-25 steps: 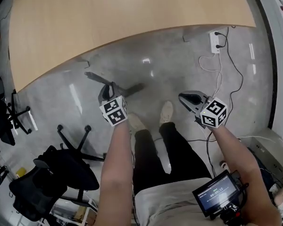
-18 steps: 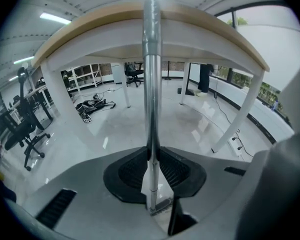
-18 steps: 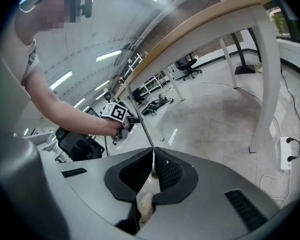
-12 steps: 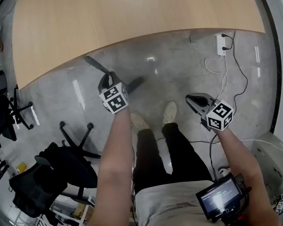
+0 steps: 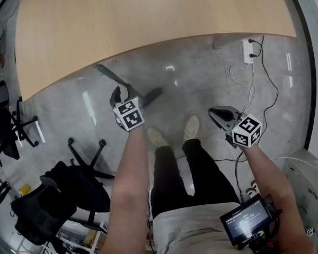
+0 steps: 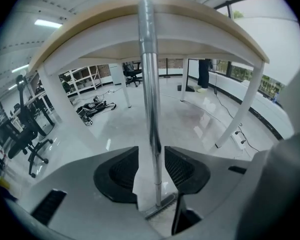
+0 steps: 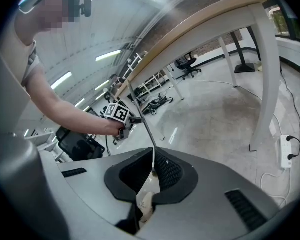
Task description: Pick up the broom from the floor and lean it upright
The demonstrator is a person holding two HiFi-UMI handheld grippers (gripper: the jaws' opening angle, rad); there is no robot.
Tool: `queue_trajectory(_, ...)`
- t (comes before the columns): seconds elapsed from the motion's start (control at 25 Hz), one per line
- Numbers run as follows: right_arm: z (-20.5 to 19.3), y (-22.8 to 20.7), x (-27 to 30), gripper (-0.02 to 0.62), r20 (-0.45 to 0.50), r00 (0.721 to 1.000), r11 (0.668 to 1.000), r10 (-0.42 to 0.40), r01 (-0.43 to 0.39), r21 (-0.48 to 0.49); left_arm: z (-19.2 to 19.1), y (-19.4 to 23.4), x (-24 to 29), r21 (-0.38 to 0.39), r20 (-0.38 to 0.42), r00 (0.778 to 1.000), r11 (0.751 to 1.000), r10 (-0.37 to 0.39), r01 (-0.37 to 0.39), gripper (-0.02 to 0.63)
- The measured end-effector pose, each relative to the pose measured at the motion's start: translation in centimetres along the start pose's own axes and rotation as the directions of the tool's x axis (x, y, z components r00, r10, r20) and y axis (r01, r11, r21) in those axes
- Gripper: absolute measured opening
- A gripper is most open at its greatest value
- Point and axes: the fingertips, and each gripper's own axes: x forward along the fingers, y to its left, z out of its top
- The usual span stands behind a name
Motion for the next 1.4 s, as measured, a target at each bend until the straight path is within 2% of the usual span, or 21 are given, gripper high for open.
queue_trajectory(0.16,0.1,0.6,0.2,0.023,-0.003,1.0,1.0,0.003,-0.003,-0.008,-2.5,0.0,-2.7,0.001,-0.024,0.999,1.0,-0.022,0.022,0.152)
queue_trajectory(0.36,-0.7,1.5,-1.0,0.023,-0.021,1.0,1.0,-0.008,0.008,-0.027,-10.3,0.7,-8.4,-0.051,-0.135,0.99,0.998,-0.037,0.03,0.152)
queue_trajectory(0.48,0.1,2.3,0.7,0.023,-0.001,1.0,0.998,0.002,-0.002,-0.069,-13.3,4.7,-12.1,-0.066,-0.166,0.986,0.998,-0.018,0.007,0.129)
queue_trajectory(0.6,3.6,3.8,0.8,0.023,0.019,1.0,0.995,0.017,-0.015,-0.098,-12.5,6.4,-16.9,-0.069,-0.166,0.986,0.998,-0.028,0.017,0.053)
queue_trajectory(0.68,5.1,4.8,-1.4,0.023,0.015,1.0,0.996,0.01,-0.009,-0.087,-12.2,4.7,-20.8,-0.08,-0.175,0.98,0.994,-0.092,0.079,0.035)
queue_trajectory(0.8,6.0,6.0,-4.1,0.023,0.037,0.999,0.998,-0.006,0.009,-0.065,-10.8,3.1,-25.4,-0.045,-0.158,0.972,0.985,-0.173,0.168,0.029)
queue_trajectory(1.0,8.5,9.1,-5.6,0.023,0.083,0.997,0.995,0.0,0.008,-0.098,-6.8,3.6,-30.3,-0.026,-0.076,0.972,0.975,-0.223,0.222,0.028)
queue_trajectory(1.16,9.5,12.5,-6.9,0.023,0.094,0.995,0.989,0.018,-0.004,-0.147,-3.6,4.0,-34.1,0.007,0.035,0.968,0.969,-0.249,0.248,0.028)
queue_trajectory(1.28,8.8,16.2,-7.3,0.023,0.068,0.997,0.982,0.046,-0.033,-0.188,-2.4,4.0,-36.5,0.038,0.092,0.947,0.952,-0.307,0.305,0.028)
queue_trajectory(1.4,9.1,19.5,-6.7,0.023,0.074,0.995,0.98,0.064,-0.049,-0.195,-1.9,4.2,-37.3,0.069,0.098,0.919,0.924,-0.382,0.377,0.026)
